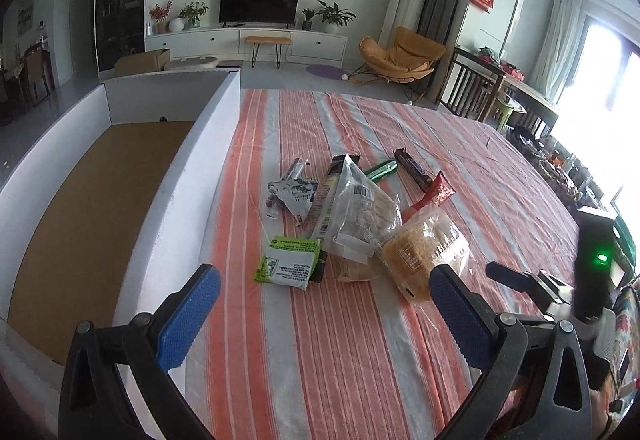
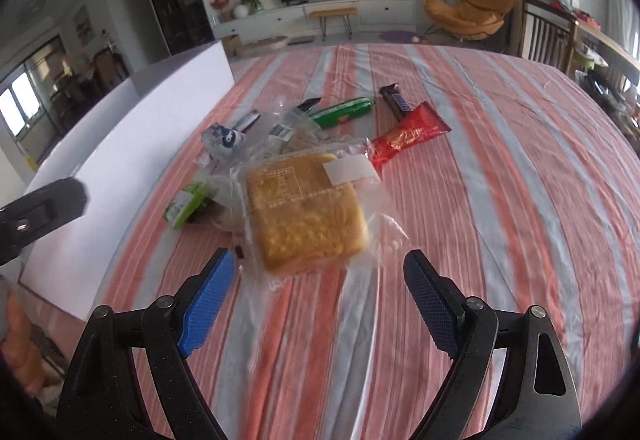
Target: Organize snacks
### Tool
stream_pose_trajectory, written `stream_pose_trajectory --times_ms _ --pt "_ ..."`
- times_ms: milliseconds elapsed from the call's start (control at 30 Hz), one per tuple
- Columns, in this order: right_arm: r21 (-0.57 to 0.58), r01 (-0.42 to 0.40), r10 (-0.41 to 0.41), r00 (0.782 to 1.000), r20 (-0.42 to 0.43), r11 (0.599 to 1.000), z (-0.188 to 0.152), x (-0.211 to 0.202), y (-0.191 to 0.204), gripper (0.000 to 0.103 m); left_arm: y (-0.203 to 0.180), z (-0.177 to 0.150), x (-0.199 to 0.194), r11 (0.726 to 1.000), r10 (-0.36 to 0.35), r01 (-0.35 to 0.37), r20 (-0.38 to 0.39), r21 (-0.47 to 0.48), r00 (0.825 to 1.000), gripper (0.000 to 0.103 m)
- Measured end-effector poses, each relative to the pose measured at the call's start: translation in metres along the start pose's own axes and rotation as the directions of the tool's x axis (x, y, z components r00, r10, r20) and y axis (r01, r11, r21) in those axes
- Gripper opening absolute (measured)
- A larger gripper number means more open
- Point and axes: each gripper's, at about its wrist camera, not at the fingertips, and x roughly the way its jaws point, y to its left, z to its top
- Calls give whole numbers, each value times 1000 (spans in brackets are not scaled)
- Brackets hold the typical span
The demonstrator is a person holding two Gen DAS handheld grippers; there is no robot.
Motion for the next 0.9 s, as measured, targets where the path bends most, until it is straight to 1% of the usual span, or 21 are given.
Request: stream_pose_trajectory --times_ms 67,133,200,267,300,367,433,533,600,667,700,733,833,900 --pt "-38 -13 11 997 -73 999 6 25 1 90 6 2 -4 1000 9 -9 7 -8 1000 103" --pt "-64 -13 8 996 -83 998 12 37 2 91 10 1 -5 1000 22 -22 6 -10 1000 103" --pt "-50 -29 24 995 -99 998 18 47 -1 92 13 -2 -3 999 35 -35 -2 -8 999 103" --pt "-13 -56 54 986 -159 998 22 60 -5 92 13 -6 2 999 46 -46 -23 -3 999 103" --pt "2 -72 71 983 -172 997 22 64 -6 94 12 -8 4 999 47 -47 -31 -1 998 103" --pt "-18 -40 36 987 -159 999 21 64 -2 92 9 -9 6 999 46 -45 -39 10 998 103" --pt "-11 -30 28 991 -131 999 15 61 -1 92 4 -9 6 999 47 -46 -36 28 998 103" --pt "14 -17 17 999 -44 1000 1 48 -6 92 -1 -9 11 998 51 -49 -41 47 998 103" --pt "85 22 -23 1000 17 996 -3 35 -21 92 -4 -9 15 998 42 -39 -55 47 998 103" --pt "191 80 -90 995 44 978 -10 24 -44 92 -6 -11 17 998 35 -32 -66 54 997 103" --pt "231 94 -108 993 50 968 -14 18 -54 92 -8 -11 19 998 35 -31 -71 63 997 103" --pt "261 102 -121 991 58 960 -18 12 -65 92 -9 -11 19 997 37 -31 -75 72 996 103" --pt "297 124 -151 986 70 947 -27 -2 -81 92 -7 -6 24 995 42 -33 -96 95 995 103" --pt "362 118 -154 986 71 925 -36 -9 -93 92 -2 1 26 996 36 -26 -110 88 993 103"
